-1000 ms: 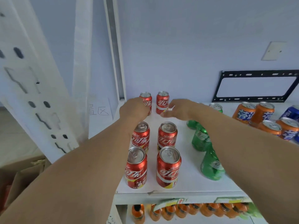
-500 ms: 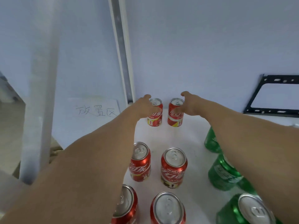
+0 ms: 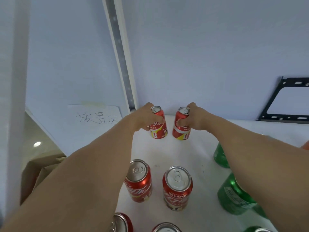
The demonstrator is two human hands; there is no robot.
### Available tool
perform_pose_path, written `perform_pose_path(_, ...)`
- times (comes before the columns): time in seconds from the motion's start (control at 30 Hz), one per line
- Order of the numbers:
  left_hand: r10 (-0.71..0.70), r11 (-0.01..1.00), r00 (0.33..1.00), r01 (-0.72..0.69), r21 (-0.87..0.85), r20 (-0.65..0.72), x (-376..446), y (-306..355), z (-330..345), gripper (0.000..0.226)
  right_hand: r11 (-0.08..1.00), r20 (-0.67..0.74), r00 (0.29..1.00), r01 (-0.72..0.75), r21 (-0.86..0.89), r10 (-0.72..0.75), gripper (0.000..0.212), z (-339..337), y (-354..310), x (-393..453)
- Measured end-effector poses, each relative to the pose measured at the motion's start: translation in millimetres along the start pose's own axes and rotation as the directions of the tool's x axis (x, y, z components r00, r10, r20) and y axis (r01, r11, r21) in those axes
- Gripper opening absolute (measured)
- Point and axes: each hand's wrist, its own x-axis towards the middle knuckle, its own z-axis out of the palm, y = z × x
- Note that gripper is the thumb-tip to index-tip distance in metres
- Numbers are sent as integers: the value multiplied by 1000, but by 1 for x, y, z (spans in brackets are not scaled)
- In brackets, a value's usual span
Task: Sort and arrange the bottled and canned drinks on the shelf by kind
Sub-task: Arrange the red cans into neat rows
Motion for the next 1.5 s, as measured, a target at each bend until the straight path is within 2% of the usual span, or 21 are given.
perform_pose_path(0.2,-18,1000,997,19,-16,78,-29,2,-18,65,997,60,997,37,70,-42,82,-17,2,-34)
perform_pose_path(0.3,-21,999,993,24,-23,117,-44,5,-20,64,996,54,996,66,54,-69,70,-23,3,-54)
perform_pose_path(0.67,19,964,982,-68,259,188,-88,2,7,69,998,-23,999,38,43,-37,74,-20,6,-120)
perform_pose_path(0.87,104,882,985,-154,445,134,-102,-6,15,82,999,-62,998,20,31,-18,74,-11,6,-140)
perform_pose_path(1.03,87,877,988,-138,460,130,-107,-4,14,90,1000,-71,997,-8,9,9,77,-3,3,-144)
perform_pose_path(1.13,120,881,989,-145,451,83,-110,0,10,91,1000,-69,998,-11,29,13,77,0,-2,-140)
perform_pose_path(1.3,264,859,964,-225,460,-22,-116,1,0,81,1000,-48,999,-4,-19,3,78,12,-12,-129)
perform_pose_path(1.5,295,842,950,-210,498,-99,-122,-9,-1,66,996,-36,999,-5,-87,2,79,32,-19,-117)
